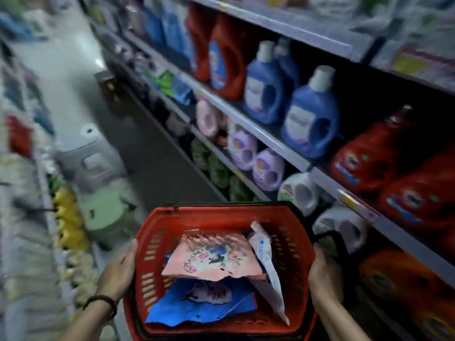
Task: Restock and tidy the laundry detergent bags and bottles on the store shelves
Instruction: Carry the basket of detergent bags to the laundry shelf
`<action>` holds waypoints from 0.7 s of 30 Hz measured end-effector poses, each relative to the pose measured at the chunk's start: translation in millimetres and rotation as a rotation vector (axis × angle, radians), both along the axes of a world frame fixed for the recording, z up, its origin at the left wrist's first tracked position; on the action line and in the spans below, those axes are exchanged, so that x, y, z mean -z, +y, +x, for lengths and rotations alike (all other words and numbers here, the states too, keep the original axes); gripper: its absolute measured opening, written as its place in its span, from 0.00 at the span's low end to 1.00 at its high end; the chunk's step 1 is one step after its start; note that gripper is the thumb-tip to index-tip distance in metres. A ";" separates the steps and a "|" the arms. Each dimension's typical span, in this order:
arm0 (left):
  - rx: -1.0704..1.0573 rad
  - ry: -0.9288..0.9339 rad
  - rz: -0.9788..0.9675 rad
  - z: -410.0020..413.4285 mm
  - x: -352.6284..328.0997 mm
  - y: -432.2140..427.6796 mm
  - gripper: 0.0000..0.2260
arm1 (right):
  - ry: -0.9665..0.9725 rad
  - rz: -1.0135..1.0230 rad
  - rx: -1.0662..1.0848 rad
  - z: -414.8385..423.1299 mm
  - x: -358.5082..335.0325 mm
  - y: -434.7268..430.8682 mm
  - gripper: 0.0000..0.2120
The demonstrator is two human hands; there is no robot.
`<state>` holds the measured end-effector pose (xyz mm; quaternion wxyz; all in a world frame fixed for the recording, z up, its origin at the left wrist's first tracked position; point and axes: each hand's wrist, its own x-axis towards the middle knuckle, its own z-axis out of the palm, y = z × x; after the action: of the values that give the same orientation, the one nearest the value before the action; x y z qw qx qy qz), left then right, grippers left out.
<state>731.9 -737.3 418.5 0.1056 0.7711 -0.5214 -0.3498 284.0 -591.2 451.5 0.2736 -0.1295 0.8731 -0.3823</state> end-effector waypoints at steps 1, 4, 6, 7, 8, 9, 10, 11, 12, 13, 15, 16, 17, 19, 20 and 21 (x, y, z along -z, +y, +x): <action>-0.050 -0.033 -0.013 20.1 5.2 0.3 0.49 | 0.005 -0.034 -0.093 8.1 4.9 -22.8 0.32; -0.242 -0.061 -0.090 57.1 0.6 3.0 0.48 | 0.049 -0.024 -0.248 40.8 13.4 -88.7 0.33; -0.339 -0.094 -0.079 74.5 -3.8 -4.2 0.46 | 0.004 0.005 -0.275 64.9 18.2 -132.5 0.27; -0.375 -0.102 -0.051 85.0 -1.8 -11.7 0.46 | -0.007 0.016 -0.303 78.2 20.2 -155.4 0.26; -0.395 -0.100 -0.030 95.5 0.4 -22.8 0.46 | -0.024 0.049 -0.327 92.2 20.9 -178.8 0.26; -0.412 -0.094 -0.010 105.5 -1.1 -36.4 0.43 | -0.028 0.063 -0.354 104.5 22.9 -201.6 0.27; -0.425 -0.081 -0.025 117.5 -0.4 -51.8 0.40 | -0.031 0.076 -0.372 118.8 22.9 -224.5 0.27; -0.437 -0.060 -0.041 130.7 -0.2 -69.2 0.37 | -0.028 0.075 -0.383 131.4 24.9 -247.2 0.27; -0.443 -0.036 -0.081 143.6 -1.4 -87.4 0.36 | -0.014 0.080 -0.379 143.8 25.7 -267.9 0.27; -0.448 -0.016 -0.110 151.4 -6.1 -100.6 0.35 | -0.007 0.079 -0.366 151.2 25.9 -281.2 0.27; -0.456 0.013 -0.153 175.0 -14.2 -133.9 0.33 | 0.006 0.069 -0.356 172.4 24.6 -313.5 0.29; -0.454 0.023 -0.168 186.5 -16.6 -148.8 0.33 | 0.007 0.053 -0.346 184.0 18.9 -329.1 0.30; -0.455 0.021 -0.168 197.8 -20.1 -164.5 0.32 | 0.005 0.029 -0.341 194.8 14.5 -347.9 0.31; -0.452 0.027 -0.153 215.1 -26.9 -194.0 0.31 | -0.006 -0.010 -0.352 211.6 3.9 -386.4 0.28; -0.455 0.031 -0.143 221.5 -27.9 -208.7 0.30 | 0.001 -0.012 -0.374 219.2 -1.9 -407.3 0.25; -0.467 0.031 -0.127 227.8 -25.8 -223.1 0.30 | 0.014 -0.013 -0.394 223.7 -1.9 -429.0 0.24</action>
<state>959.8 -960.4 444.2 0.2400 0.8572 -0.3482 -0.2939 507.7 -1020.2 453.4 0.3364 -0.3024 0.8302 -0.3258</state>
